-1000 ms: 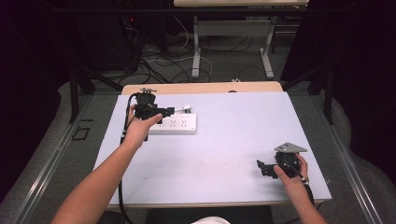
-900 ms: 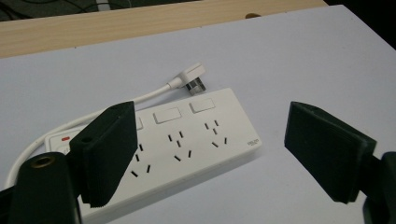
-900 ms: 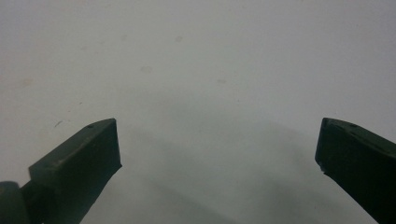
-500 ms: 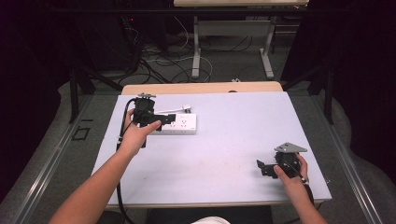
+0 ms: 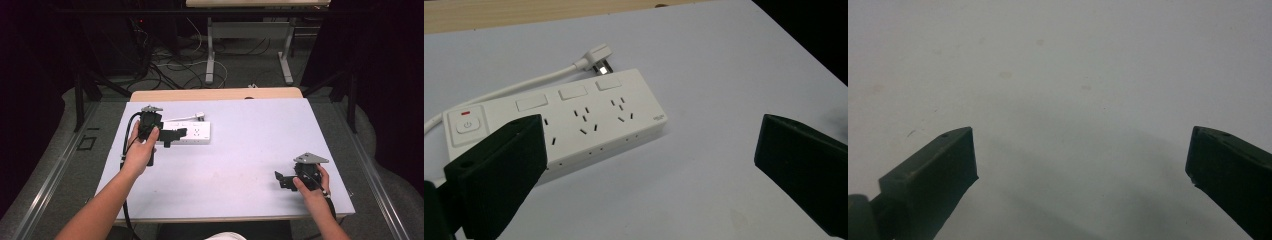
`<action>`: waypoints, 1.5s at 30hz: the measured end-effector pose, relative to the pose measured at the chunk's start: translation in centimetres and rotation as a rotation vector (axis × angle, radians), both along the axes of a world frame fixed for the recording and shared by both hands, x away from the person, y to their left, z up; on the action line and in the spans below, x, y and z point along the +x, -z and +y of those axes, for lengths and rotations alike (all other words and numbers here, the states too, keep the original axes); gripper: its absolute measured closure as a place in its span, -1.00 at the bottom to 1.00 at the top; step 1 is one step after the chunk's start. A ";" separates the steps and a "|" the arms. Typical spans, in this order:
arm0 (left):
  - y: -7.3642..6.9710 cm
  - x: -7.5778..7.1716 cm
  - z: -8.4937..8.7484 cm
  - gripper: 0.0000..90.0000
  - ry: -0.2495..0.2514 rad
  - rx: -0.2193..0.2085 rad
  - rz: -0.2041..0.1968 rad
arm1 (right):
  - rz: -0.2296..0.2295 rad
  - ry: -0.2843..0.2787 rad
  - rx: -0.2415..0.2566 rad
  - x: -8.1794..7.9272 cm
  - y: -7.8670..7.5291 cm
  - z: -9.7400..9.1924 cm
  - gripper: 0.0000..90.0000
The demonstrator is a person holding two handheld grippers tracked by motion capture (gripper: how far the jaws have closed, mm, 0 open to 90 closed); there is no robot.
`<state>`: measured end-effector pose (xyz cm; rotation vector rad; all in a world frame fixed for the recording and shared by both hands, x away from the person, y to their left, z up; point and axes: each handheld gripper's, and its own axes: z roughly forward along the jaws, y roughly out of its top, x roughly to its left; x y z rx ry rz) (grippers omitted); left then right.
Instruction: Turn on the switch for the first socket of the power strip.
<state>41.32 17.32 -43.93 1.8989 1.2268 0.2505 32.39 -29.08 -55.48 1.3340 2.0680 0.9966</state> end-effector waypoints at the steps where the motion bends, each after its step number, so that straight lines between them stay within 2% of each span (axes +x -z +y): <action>1: 0.0 -0.2 0.0 -0.99 -0.004 -0.009 -0.001 | 0.000 -0.002 0.000 0.0 0.0 0.0 -1.00; 5: 0.3 -1.0 0.5 -0.99 0.004 -0.021 0.004 | -0.001 -0.001 -0.001 0.0 0.0 0.0 -1.00; 12: 1.1 -2.5 1.2 -0.98 0.007 0.027 -0.005 | 0.000 -0.003 -0.001 0.0 0.0 0.0 -1.00; 19: 1.9 -3.9 2.0 -0.96 -0.004 0.025 -0.004 | 0.000 0.000 0.002 0.0 0.0 0.0 -1.00; 23: 2.4 -4.5 2.3 -0.95 -0.013 0.020 -0.013 | 0.000 0.001 0.002 0.0 0.0 0.0 -1.00; 27: 3.2 -5.3 2.7 -0.95 -0.027 -0.006 -0.024 | 0.003 0.004 0.007 0.0 0.0 0.0 -1.00; 31: 4.1 -5.8 3.1 -0.93 -0.041 -0.016 -0.015 | 0.004 0.006 0.009 -0.1 0.0 0.0 -1.00; 35: 4.9 -6.2 3.7 -0.92 -0.052 -0.043 -0.007 | 0.000 0.007 0.007 0.0 0.0 0.0 -1.00; 45: 6.8 -6.8 4.7 -0.92 -0.071 -0.026 -0.014 | 0.000 0.002 0.002 0.0 0.0 0.1 -1.00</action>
